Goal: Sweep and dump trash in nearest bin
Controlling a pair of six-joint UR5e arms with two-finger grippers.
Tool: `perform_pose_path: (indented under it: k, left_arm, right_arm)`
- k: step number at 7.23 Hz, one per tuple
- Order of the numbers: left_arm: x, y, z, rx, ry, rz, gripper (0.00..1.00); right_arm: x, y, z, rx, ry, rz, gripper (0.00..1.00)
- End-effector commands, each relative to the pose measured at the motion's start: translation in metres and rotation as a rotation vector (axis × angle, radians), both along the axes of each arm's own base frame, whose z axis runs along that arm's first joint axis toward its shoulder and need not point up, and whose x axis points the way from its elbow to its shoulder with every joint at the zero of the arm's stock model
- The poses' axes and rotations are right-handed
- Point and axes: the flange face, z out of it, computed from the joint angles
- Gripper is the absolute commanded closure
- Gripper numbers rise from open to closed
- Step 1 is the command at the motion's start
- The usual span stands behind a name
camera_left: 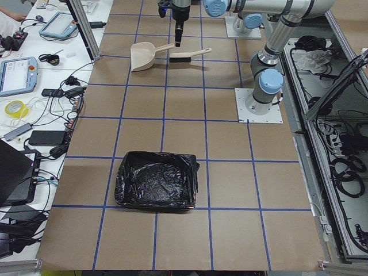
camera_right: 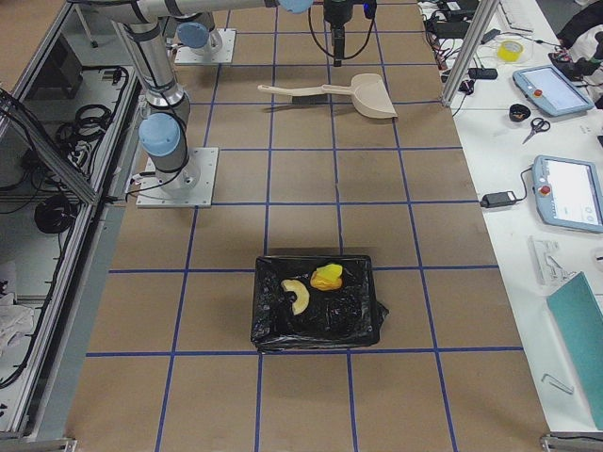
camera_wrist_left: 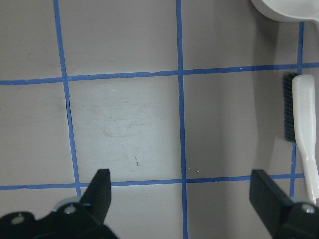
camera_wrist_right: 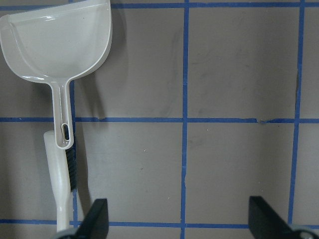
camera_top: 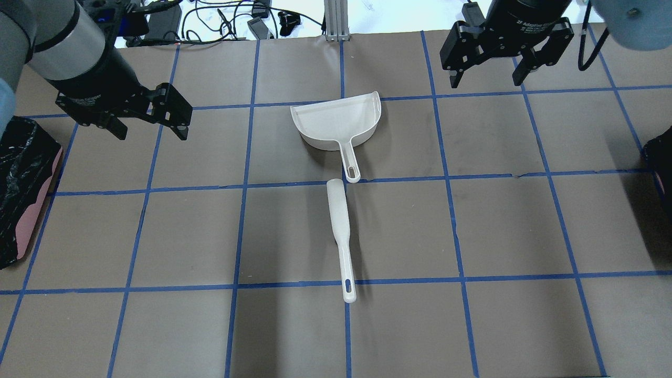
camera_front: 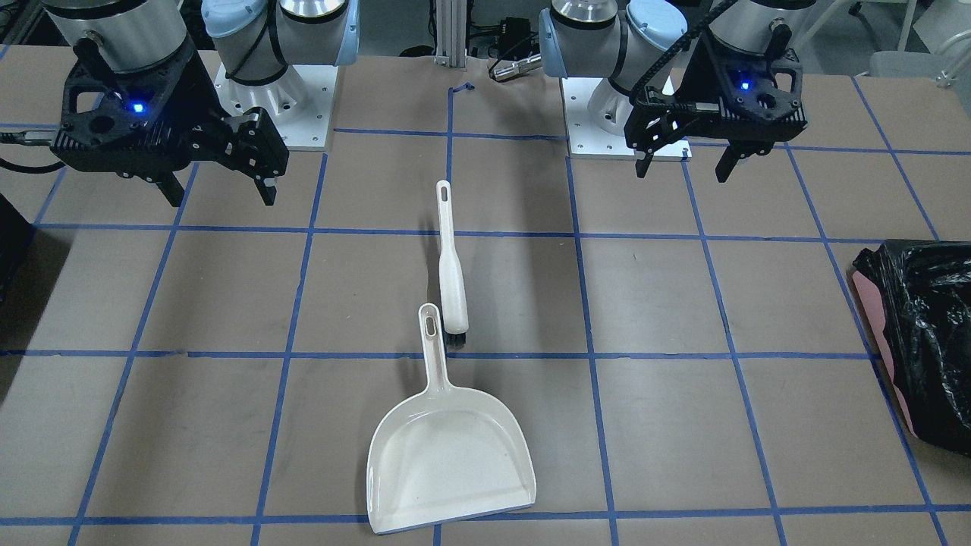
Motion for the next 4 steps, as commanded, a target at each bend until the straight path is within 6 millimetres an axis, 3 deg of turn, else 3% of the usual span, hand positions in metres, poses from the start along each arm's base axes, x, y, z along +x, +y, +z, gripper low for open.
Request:
perform_pose_path:
  k: [1,4]
  left_arm:
    - [-0.0001,0.0012,0.0003,0.001,0.001,-0.001,0.00]
    - [0.0000,0.0024,-0.0036,0.009,0.000,0.000,0.00]
  right_arm:
    - [0.0000,0.0000,0.0000,0.000,0.000,0.000,0.00]
    - [-0.0002,0.0007,0.0000,0.000,0.002,0.001,0.00]
